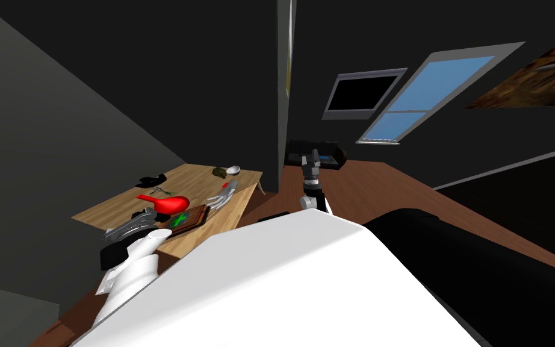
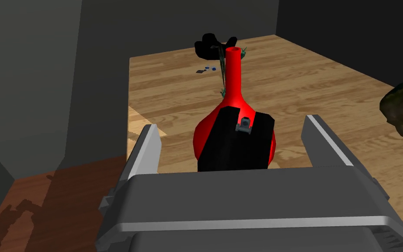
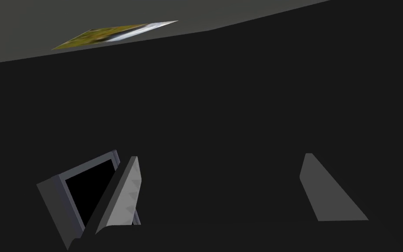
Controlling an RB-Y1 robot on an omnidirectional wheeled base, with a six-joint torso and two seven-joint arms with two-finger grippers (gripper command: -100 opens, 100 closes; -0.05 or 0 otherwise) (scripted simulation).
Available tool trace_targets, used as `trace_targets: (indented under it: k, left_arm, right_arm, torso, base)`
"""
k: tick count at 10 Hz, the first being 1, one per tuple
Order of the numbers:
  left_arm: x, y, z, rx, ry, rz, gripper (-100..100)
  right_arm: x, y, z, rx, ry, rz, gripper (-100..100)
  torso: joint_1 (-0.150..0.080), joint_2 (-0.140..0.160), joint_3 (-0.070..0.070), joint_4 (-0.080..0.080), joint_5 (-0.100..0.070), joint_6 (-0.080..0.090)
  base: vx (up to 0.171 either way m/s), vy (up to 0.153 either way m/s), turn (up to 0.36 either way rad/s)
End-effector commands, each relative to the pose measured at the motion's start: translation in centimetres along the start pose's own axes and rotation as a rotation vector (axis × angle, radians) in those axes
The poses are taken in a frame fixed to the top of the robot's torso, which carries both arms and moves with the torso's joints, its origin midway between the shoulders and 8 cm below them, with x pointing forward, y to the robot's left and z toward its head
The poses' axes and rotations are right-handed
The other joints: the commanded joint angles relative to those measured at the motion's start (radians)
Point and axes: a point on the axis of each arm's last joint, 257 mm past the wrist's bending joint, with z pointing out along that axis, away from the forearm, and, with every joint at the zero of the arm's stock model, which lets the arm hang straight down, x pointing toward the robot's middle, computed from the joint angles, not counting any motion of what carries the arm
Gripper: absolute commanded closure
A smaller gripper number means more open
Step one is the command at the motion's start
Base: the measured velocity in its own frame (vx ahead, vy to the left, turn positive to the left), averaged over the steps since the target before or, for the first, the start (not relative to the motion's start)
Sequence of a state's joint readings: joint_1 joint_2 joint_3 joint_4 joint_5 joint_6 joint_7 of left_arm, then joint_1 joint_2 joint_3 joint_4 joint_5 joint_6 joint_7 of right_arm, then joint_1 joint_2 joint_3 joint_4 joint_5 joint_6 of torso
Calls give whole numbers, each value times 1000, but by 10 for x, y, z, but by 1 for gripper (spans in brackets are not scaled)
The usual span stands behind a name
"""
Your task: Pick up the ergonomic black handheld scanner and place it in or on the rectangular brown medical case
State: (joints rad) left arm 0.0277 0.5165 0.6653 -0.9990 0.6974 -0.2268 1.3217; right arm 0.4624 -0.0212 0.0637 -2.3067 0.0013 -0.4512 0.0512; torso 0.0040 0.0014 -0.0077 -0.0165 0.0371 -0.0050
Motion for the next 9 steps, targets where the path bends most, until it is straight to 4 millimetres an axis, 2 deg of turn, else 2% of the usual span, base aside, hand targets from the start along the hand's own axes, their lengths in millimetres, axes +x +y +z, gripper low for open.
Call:
trace_targets:
  k: [1,3,4,9]
  left_arm:
    - [17,10,9,-8,12,-2,-100]
    - [14,10,8,-10,7,11,-100]
    - [14,11,8,-11,5,12,0]
    - [14,11,8,-11,5,12,0]
  right_arm:
    - [0,0,0,0,0,0,0]
    - [0,0,0,0,0,0,0]
    - [0,0,0,0,0,0,0]
    - [0,0,0,0,0,0,0]
  torso:
    - [0,0,0,0,0,0]
    - [0,0,0,0,0,1]
    - [1,0,0,0,0,1]
    - [2,0,0,0,1,1]
  base:
    - [-2,-22,187]
    - [-2,-15,29]
    - [0,0,0]
    - [0,0,0]
